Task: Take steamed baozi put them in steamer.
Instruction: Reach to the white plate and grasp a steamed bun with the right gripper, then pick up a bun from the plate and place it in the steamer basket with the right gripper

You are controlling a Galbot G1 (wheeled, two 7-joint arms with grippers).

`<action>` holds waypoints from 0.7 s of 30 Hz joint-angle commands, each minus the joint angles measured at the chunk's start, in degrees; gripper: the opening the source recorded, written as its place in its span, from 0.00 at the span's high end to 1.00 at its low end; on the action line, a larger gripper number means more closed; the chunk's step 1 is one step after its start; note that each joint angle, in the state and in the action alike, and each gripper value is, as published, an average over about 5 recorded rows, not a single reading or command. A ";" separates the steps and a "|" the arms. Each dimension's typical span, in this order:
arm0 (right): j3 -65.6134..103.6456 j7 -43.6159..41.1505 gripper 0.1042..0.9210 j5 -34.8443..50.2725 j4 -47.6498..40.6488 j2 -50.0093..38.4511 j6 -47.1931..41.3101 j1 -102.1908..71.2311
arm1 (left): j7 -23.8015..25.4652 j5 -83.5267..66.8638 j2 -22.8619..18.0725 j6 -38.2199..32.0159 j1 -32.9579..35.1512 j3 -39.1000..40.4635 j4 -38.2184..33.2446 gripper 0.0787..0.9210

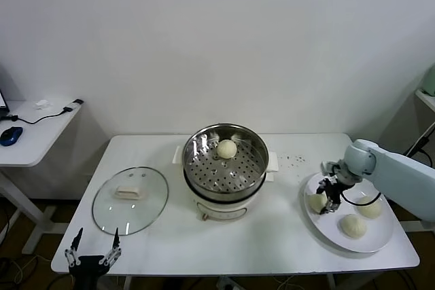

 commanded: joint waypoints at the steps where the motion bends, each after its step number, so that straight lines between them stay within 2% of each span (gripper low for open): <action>1: 0.72 0.05 0.40 0.32 -0.12 -0.28 0.04 -0.30 | -0.02 0.04 0.07 -0.17 0.25 0.03 -0.09 0.12; 6: -1.00 0.08 0.41 2.73 1.66 -1.97 -0.05 3.72 | 0.00 0.04 0.13 -0.24 0.40 0.06 -0.29 0.12; 12: -14.11 -0.98 0.42 12.14 2.64 -1.51 1.31 22.49 | 0.07 0.43 0.01 -0.03 0.45 0.60 -0.74 0.12; 17: -29.76 -2.23 0.41 24.00 0.74 6.90 2.59 42.45 | 0.13 1.13 -0.39 -0.02 0.56 1.34 -1.23 0.12; 21: -33.67 -2.56 0.41 31.06 -1.56 14.19 1.89 48.86 | 0.12 1.34 -0.57 -0.15 0.35 1.86 -1.21 0.12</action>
